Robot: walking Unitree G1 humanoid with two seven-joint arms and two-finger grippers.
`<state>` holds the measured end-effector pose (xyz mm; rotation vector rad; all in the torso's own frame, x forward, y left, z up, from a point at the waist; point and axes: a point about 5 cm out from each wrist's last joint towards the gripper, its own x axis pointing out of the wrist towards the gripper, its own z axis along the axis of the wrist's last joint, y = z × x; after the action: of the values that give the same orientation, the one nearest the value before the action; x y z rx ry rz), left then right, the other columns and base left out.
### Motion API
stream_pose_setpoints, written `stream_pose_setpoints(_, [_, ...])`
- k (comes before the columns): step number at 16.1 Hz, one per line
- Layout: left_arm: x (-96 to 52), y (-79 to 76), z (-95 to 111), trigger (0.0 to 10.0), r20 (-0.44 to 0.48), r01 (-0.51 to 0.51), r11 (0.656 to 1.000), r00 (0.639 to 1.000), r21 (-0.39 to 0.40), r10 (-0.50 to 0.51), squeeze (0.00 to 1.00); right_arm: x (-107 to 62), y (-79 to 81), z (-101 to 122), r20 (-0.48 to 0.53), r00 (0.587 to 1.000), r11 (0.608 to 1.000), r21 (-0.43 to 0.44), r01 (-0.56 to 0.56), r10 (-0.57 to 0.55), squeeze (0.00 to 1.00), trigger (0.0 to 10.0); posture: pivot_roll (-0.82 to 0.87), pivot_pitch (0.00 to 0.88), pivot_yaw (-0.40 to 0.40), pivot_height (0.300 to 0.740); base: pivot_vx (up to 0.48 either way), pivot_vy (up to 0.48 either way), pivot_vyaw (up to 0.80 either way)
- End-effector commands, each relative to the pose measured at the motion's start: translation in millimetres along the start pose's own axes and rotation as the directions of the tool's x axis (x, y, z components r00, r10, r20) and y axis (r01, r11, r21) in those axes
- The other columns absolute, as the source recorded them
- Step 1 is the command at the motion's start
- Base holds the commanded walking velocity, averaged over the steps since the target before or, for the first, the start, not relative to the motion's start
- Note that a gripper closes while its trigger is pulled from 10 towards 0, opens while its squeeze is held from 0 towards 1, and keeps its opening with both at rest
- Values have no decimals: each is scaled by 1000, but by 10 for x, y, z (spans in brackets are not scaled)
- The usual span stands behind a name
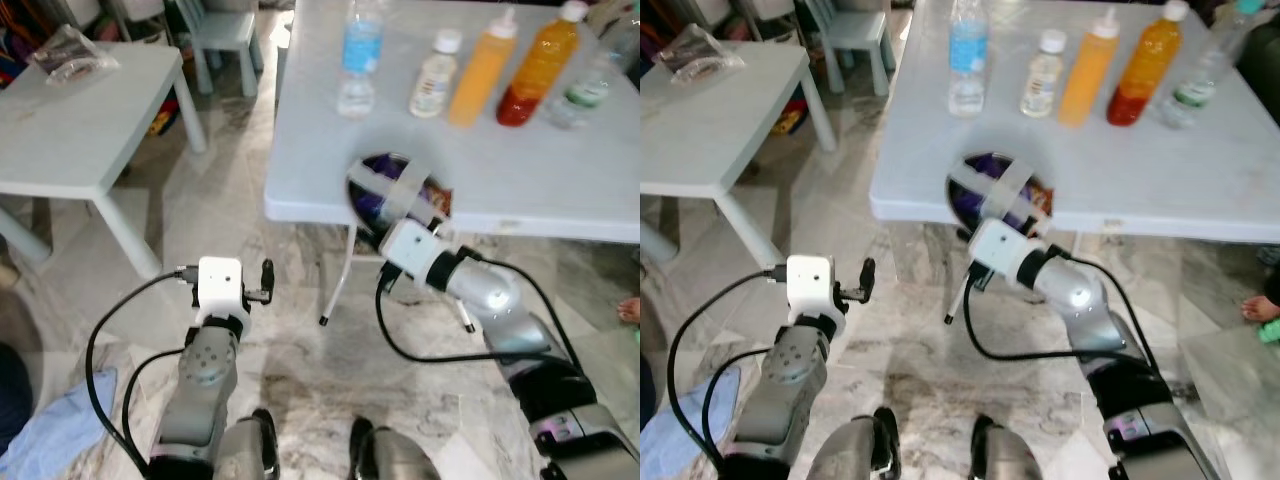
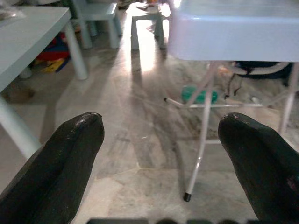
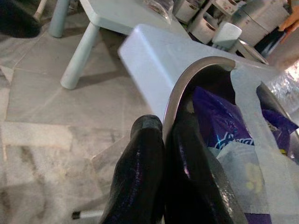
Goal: Restocking fridge
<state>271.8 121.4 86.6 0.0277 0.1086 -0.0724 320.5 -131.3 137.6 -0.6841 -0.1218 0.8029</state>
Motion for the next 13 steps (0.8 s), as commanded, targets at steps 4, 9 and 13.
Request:
stream_pose_setpoints(4, [-10, 17, -41, 10000, -10, -5, 1000, 1000, 21, 5, 0, -7, 31, -15, -1, 1000, 1000, -7, -26, 26, 0, 10000, -53, 142, 10, 740, -212, 0, 600])
stream_pose_setpoints(9, [4, 38, -28, 10000, 0, -15, 999, 1000, 37, 15, 0, 20, -1, 4, 11, 998, 997, -47, -62, 63, 0, 10000, -50, 134, 7, 740, 0, 0, 800])
stream_pose_setpoints(13, [6, 199, 94, 10000, 63, -46, 990, 997, 134, 37, 0, 127, 124, 201, 121, 972, 977, -101, -189, 201, 0, 10000, -26, 114, 38, 740, 0, 0, 800])
